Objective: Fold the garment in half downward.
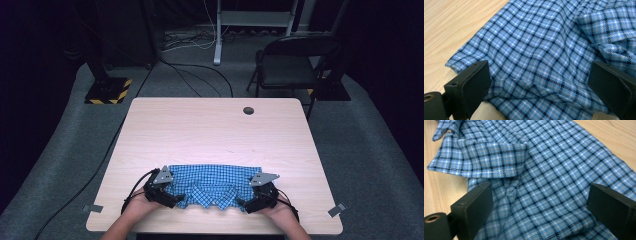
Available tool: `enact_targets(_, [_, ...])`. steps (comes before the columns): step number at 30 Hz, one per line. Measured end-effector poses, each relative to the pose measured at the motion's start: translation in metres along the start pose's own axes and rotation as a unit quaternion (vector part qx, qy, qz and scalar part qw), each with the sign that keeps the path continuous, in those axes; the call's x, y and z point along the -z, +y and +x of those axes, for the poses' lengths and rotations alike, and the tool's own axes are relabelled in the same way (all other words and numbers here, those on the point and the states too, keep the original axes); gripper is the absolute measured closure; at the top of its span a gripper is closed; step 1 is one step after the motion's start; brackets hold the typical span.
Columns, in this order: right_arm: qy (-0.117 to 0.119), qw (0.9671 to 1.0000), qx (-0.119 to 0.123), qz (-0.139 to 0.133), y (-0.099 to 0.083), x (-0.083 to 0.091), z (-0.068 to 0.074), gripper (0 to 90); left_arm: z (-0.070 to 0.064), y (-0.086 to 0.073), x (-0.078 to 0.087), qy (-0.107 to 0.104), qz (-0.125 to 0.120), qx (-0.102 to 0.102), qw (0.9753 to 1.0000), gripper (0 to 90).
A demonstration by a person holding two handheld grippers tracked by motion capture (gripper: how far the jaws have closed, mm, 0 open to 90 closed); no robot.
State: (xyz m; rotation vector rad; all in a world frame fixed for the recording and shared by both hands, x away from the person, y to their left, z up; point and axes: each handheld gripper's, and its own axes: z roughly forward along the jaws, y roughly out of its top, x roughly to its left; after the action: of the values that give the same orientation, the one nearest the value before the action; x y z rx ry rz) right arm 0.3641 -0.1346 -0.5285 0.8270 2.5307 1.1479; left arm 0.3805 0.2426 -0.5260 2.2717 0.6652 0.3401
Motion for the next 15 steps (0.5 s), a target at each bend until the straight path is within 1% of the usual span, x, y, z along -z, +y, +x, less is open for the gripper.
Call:
enact_targets(3, [0.001,1.0000,-0.003,0.001,0.001,0.003,-0.001,9.5,0.001,0.001,0.002,0.000,0.007,-0.004,1.0000,5.3])
enact_targets(4, [0.001,0.9999,-0.010,-0.003,0.002,0.009,-0.003,9.9,0.002,0.001,0.004,-0.001,0.007,-0.001,1.0000,6.8])
enact_targets(5, [0.001,0.9999,-0.010,-0.003,0.002,0.009,-0.003,9.9,0.003,0.001,0.006,-0.002,0.009,0.005,1.0000,6.8])
enact_targets(6, [-0.001,0.9999,-0.013,-0.007,0.002,0.012,-0.004,9.9,0.004,0.001,0.008,-0.001,0.011,0.009,0.9999,7.5])
enact_targets(7, [-0.014,0.9996,-0.020,-0.016,0.003,0.020,-0.006,9.7,0.006,0.002,0.011,0.001,0.009,0.016,0.9998,8.2])
enact_targets(9, [-0.031,0.9989,-0.024,-0.024,0.003,0.025,-0.010,9.3,0.010,0.002,0.016,0.003,-0.001,0.028,0.9996,8.0])
enact_targets(10, [-0.031,0.9989,-0.024,-0.024,0.003,0.025,-0.010,9.3,0.012,0.004,0.018,0.003,-0.011,0.034,0.9994,8.0])
enact_targets(11, [-0.047,0.9981,-0.032,-0.025,0.005,0.026,-0.016,9.4,0.014,0.005,0.019,0.003,-0.016,0.040,0.9991,6.8])
enact_targets(12, [-0.051,0.9978,-0.038,-0.021,0.006,0.025,-0.019,9.5,0.016,0.006,0.019,0.000,-0.024,0.048,0.9985,6.5])
enact_targets(13, [-0.051,0.9977,-0.043,-0.017,0.008,0.023,-0.021,10.0,0.020,0.009,0.018,-0.005,-0.034,0.064,0.9974,5.9])
enact_targets(15, [-0.045,0.9980,-0.042,-0.012,0.009,0.018,-0.024,11.9,0.021,0.011,0.016,-0.004,-0.034,0.065,0.9973,6.1])
